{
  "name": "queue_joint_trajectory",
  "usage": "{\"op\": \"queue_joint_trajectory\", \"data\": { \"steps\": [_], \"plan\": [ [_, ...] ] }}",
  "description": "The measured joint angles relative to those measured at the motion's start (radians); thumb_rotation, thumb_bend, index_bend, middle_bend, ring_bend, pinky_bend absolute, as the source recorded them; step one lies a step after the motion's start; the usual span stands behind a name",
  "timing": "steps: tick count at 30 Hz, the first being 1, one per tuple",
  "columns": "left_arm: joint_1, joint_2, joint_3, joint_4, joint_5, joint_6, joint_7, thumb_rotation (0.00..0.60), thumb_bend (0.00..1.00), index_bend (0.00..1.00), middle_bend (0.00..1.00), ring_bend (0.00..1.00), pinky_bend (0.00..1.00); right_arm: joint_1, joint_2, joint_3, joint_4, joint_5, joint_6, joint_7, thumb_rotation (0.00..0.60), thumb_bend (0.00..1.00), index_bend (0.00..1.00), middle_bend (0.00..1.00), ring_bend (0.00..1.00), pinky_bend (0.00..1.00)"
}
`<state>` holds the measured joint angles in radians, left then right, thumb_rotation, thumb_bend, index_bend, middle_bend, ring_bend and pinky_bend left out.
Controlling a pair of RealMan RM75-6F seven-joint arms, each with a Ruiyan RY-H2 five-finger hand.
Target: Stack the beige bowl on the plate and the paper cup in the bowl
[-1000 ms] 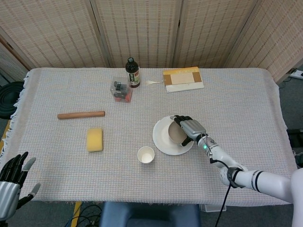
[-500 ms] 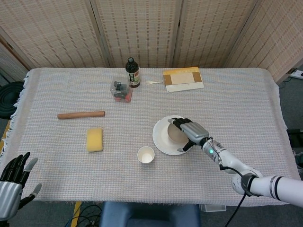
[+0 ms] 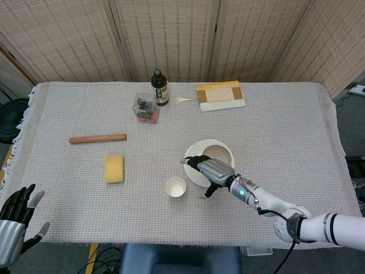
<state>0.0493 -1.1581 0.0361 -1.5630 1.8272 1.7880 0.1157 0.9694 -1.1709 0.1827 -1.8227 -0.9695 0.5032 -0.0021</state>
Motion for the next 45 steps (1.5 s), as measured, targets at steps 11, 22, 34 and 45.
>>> {"op": "queue_joint_trajectory", "data": {
  "steps": [11,22,34,45],
  "plan": [
    [0.013,0.022,-0.002,0.004,0.01,0.043,-0.051,0.6,0.31,0.12,0.01,0.01,0.15,0.149,-0.102,-0.066,0.032,0.207,0.045,-0.119,0.6,0.15,0.0,0.0,0.0,0.0],
    [0.022,0.032,-0.005,0.005,0.016,0.069,-0.075,0.6,0.31,0.12,0.01,0.01,0.15,0.259,-0.178,-0.137,0.056,0.364,0.137,-0.25,0.6,0.16,0.0,0.0,0.0,0.0],
    [0.029,0.04,-0.009,0.008,0.013,0.084,-0.099,0.6,0.31,0.12,0.01,0.01,0.15,0.322,-0.226,-0.161,0.056,0.464,0.188,-0.324,0.6,0.18,0.15,0.0,0.0,0.0],
    [0.04,0.045,-0.009,0.008,0.021,0.104,-0.106,0.6,0.31,0.12,0.01,0.01,0.15,0.344,-0.266,-0.177,0.082,0.506,0.225,-0.369,0.6,0.22,0.24,0.0,0.0,0.0]
  ]
}}
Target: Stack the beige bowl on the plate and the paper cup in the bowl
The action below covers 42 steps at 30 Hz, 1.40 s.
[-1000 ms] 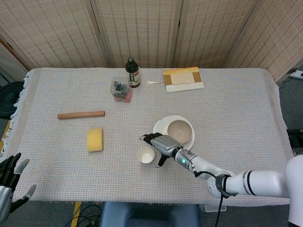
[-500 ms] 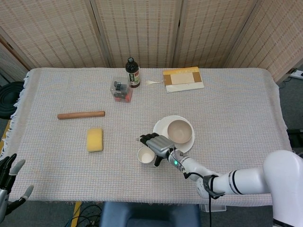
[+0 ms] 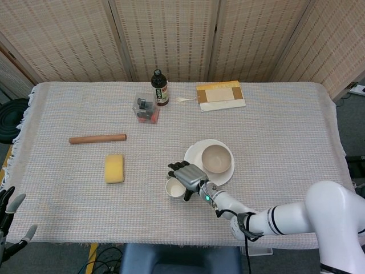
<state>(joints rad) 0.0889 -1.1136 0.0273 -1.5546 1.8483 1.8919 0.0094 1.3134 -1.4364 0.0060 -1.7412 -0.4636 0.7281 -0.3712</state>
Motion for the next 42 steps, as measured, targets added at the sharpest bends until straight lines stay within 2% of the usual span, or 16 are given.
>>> {"op": "queue_joint_trajectory", "data": {
  "steps": [5,11,17,30,37,42],
  "plan": [
    [0.005,0.002,-0.001,0.0,0.001,0.009,-0.005,0.6,0.31,0.12,0.01,0.01,0.15,0.001,-0.02,-0.003,0.013,0.005,0.016,-0.015,0.6,0.25,0.27,0.0,0.0,0.0],
    [0.009,0.006,-0.004,0.003,0.003,0.019,-0.012,0.6,0.31,0.12,0.01,0.01,0.15,-0.003,-0.047,0.0,0.025,0.008,0.057,-0.036,0.6,0.32,0.39,0.01,0.0,0.0],
    [0.01,0.005,-0.005,0.006,0.003,0.018,-0.012,0.6,0.31,0.12,0.01,0.01,0.15,-0.015,-0.033,0.015,0.004,0.006,0.079,-0.042,0.6,0.32,0.41,0.02,0.0,0.0],
    [-0.002,-0.01,-0.003,-0.001,0.001,-0.029,0.034,0.6,0.31,0.12,0.01,0.01,0.15,-0.088,0.184,0.072,-0.122,-0.041,0.147,0.004,0.6,0.32,0.41,0.02,0.0,0.0],
    [-0.008,-0.02,-0.003,-0.006,0.002,-0.047,0.06,0.6,0.31,0.12,0.01,0.01,0.15,-0.141,0.292,0.093,-0.156,-0.064,0.152,0.041,0.6,0.31,0.41,0.02,0.0,0.0],
    [-0.011,-0.023,-0.005,-0.006,-0.002,-0.054,0.067,0.6,0.31,0.12,0.01,0.01,0.15,-0.188,0.33,0.087,-0.149,-0.095,0.148,0.059,0.6,0.31,0.41,0.02,0.0,0.0]
  ]
}}
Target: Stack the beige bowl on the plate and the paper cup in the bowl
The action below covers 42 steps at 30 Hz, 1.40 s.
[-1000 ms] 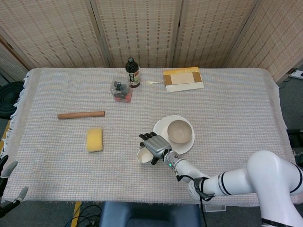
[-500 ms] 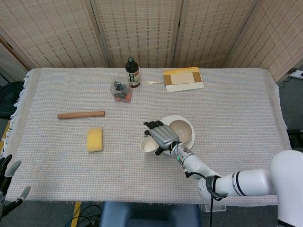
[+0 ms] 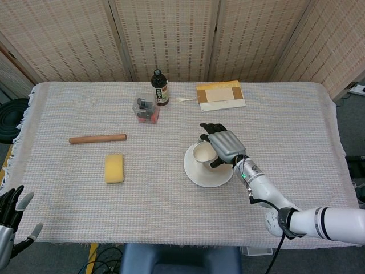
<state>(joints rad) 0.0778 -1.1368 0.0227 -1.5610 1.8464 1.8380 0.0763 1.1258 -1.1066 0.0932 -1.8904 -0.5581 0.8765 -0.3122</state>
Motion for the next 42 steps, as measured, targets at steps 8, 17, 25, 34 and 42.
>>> {"op": "queue_joint_trajectory", "data": {
  "steps": [8,17,25,34,42],
  "plan": [
    [-0.008,-0.011,0.003,-0.002,0.004,-0.023,0.029,0.6,0.31,0.12,0.01,0.01,0.15,-0.06,0.01,-0.026,0.068,-0.039,-0.052,0.037,0.6,0.31,0.41,0.02,0.0,0.0],
    [-0.006,-0.009,0.002,-0.004,0.005,-0.014,0.025,0.6,0.31,0.12,0.01,0.01,0.15,-0.109,-0.015,-0.039,0.135,-0.085,-0.091,0.07,0.6,0.31,0.41,0.02,0.0,0.0],
    [-0.005,-0.006,0.003,-0.003,0.006,-0.007,0.016,0.6,0.31,0.12,0.01,0.01,0.15,-0.122,-0.081,-0.04,0.21,-0.097,-0.128,0.078,0.6,0.31,0.41,0.02,0.0,0.0],
    [0.003,0.004,-0.002,-0.001,0.002,0.018,-0.005,0.6,0.31,0.12,0.01,0.01,0.15,-0.125,-0.162,-0.044,0.293,-0.099,-0.15,0.067,0.6,0.31,0.41,0.02,0.0,0.0],
    [0.004,0.006,-0.004,0.001,-0.002,0.021,-0.013,0.6,0.31,0.12,0.01,0.01,0.15,-0.129,-0.192,-0.029,0.322,-0.106,-0.148,0.064,0.6,0.31,0.41,0.02,0.0,0.0]
  ]
}}
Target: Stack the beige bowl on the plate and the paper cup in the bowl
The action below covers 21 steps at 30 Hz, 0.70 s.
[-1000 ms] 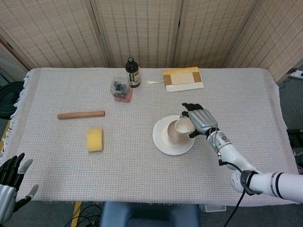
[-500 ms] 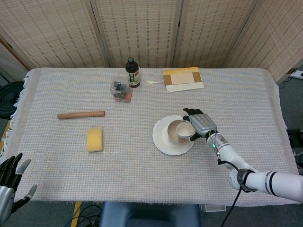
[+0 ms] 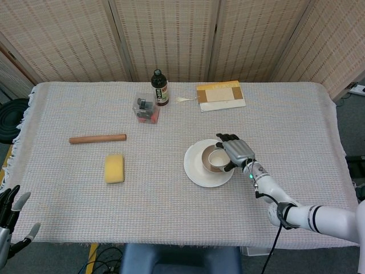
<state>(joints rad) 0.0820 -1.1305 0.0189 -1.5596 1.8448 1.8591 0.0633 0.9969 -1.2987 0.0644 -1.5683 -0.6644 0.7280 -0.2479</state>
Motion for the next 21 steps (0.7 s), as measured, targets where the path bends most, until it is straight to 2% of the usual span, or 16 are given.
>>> {"op": "queue_joint_trajectory", "data": {
  "steps": [11,17,21],
  "plan": [
    [-0.006,-0.006,0.001,-0.002,-0.002,-0.02,0.017,0.6,0.31,0.12,0.01,0.01,0.15,-0.001,-0.032,0.004,0.058,0.004,-0.034,0.002,0.6,0.3,0.39,0.01,0.0,0.0],
    [-0.005,-0.003,0.001,-0.002,-0.006,-0.017,0.01,0.6,0.31,0.12,0.01,0.01,0.15,-0.007,-0.04,0.01,0.073,-0.001,-0.043,0.012,0.6,0.23,0.06,0.0,0.0,0.0],
    [-0.004,-0.003,0.001,-0.002,-0.005,-0.015,0.01,0.6,0.31,0.12,0.01,0.01,0.15,-0.009,-0.025,0.013,0.063,-0.001,-0.054,0.017,0.6,0.19,0.0,0.0,0.0,0.0]
  ]
}}
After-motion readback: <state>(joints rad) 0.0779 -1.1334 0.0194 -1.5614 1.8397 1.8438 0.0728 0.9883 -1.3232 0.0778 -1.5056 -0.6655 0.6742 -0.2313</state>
